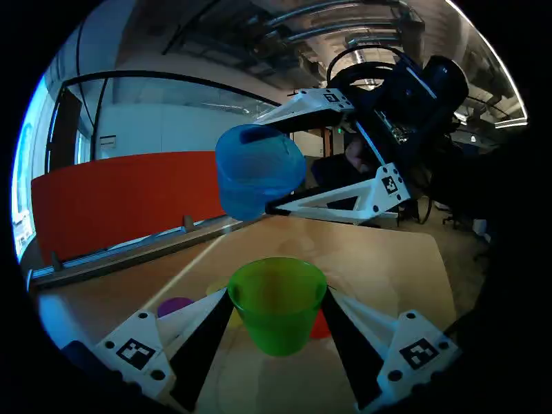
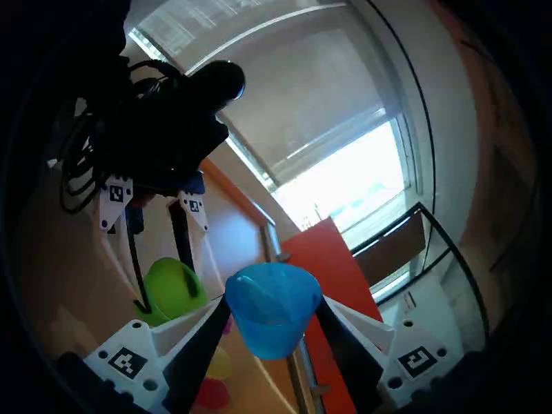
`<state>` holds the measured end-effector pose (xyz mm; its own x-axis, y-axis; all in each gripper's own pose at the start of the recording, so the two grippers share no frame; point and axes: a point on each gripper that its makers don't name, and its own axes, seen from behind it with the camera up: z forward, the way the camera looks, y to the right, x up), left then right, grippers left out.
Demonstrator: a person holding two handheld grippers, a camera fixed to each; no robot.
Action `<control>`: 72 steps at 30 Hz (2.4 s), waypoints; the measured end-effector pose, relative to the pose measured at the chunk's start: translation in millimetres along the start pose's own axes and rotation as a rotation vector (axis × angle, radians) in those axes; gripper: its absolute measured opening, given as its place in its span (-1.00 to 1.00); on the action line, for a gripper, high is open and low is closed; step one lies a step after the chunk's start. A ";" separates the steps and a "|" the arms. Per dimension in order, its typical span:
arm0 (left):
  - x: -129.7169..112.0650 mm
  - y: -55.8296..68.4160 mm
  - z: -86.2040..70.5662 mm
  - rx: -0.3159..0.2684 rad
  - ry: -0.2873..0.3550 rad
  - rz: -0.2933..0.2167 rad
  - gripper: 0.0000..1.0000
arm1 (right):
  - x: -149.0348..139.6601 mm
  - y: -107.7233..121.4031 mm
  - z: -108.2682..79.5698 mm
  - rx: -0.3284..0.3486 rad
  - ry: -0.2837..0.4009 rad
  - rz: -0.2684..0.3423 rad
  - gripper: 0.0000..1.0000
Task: Pour water
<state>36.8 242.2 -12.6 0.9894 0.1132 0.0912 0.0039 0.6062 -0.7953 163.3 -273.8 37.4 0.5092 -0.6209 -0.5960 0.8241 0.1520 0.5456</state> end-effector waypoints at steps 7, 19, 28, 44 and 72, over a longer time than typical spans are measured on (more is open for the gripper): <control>-0.4 0.1 0.4 0.001 0.001 0.000 0.74 | -0.2 0.2 1.3 -0.004 -0.008 -0.034 0.82; -0.1 0.4 -0.4 0.002 0.003 0.002 0.74 | 1.8 1.5 3.5 -0.011 -0.012 -0.066 0.82; 2.3 0.3 0.2 0.003 0.007 0.001 0.74 | 2.9 4.2 4.5 -0.017 -0.013 -0.083 0.81; 5.1 1.8 0.1 0.002 0.012 0.003 0.74 | 3.9 8.9 3.6 -0.024 -0.016 -0.115 0.81; 9.5 3.7 1.4 0.002 0.016 0.009 0.74 | 2.0 17.8 4.8 -0.039 -0.022 -0.173 0.82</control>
<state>46.1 246.6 -13.8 0.9916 0.1060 0.0743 -0.0053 0.6070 -0.7947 177.8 -276.0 48.8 0.3532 -0.6574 -0.6656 0.9084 0.0707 0.4121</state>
